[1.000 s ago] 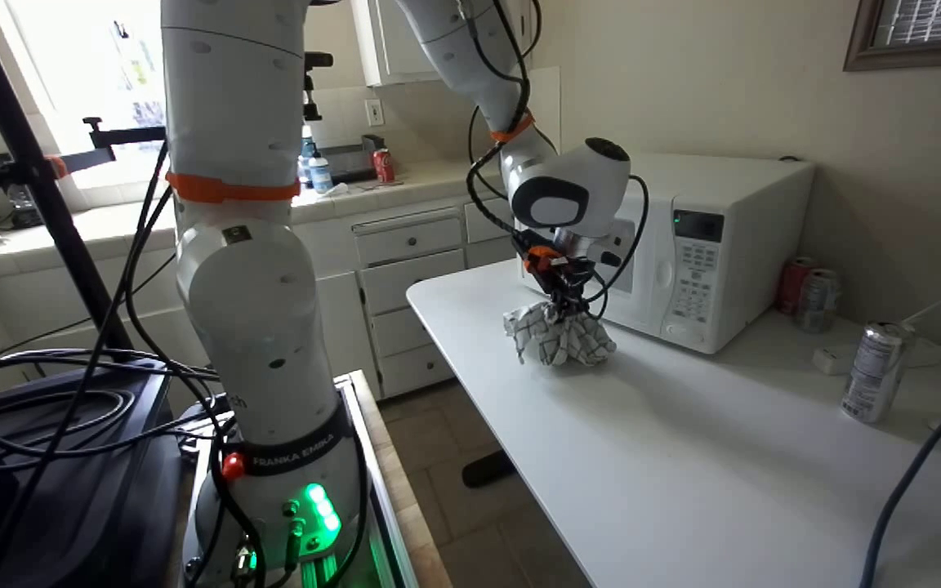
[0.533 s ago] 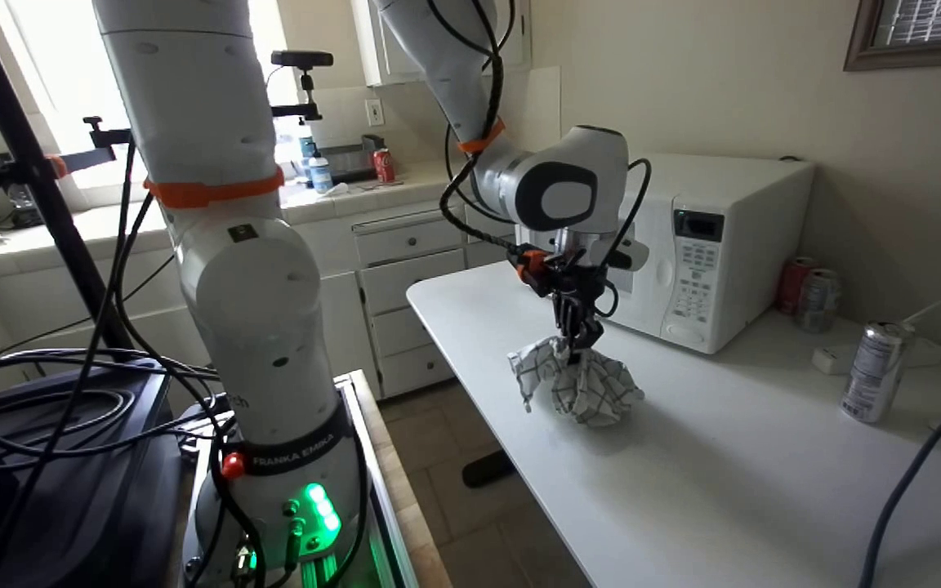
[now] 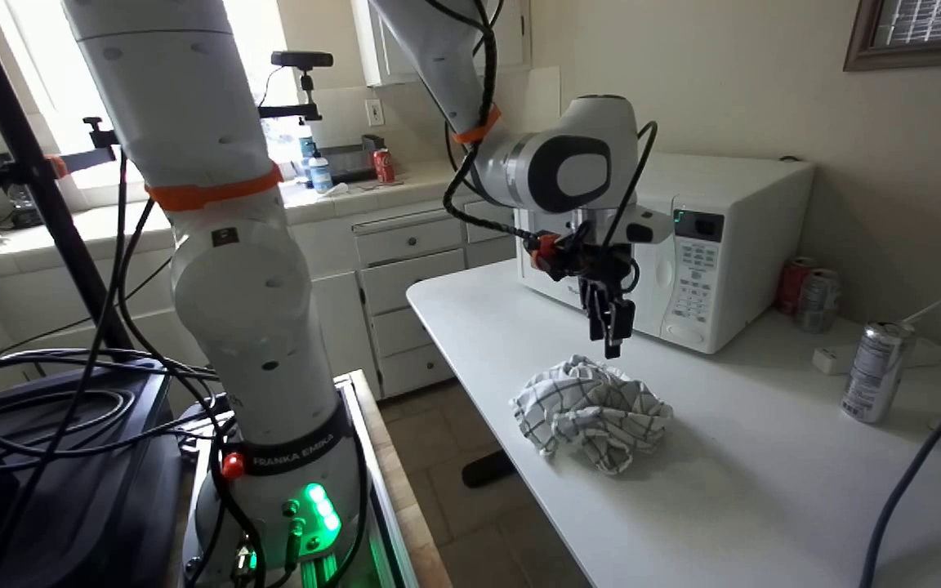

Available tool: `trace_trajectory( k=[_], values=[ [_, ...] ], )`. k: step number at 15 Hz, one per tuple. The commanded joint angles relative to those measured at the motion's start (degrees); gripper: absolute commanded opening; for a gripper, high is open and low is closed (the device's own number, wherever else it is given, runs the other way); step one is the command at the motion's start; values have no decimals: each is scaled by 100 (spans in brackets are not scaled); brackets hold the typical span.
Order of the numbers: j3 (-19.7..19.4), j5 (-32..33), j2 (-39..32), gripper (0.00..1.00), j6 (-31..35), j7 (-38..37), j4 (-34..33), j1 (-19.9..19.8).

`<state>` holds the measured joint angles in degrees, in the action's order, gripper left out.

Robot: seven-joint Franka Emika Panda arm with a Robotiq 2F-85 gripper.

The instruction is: Wipe the microwave with the towel

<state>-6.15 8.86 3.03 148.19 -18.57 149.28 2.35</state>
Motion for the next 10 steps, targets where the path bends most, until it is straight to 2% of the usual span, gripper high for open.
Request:
trace_trajectory(
  k=[1,3,5,6,7,10],
  values=[
    [224,-253,825,91,-276,298,302,-193],
    [313,-306,1207,100,-556,473,348,-210],
    [384,-339,1550,100,-669,728,372,-194],
    [305,-711,1720,100,-257,1213,447,-39],
    [447,-409,1204,100,-455,733,154,-259],
    [447,-670,1582,100,-416,1132,239,-196]
  ],
)
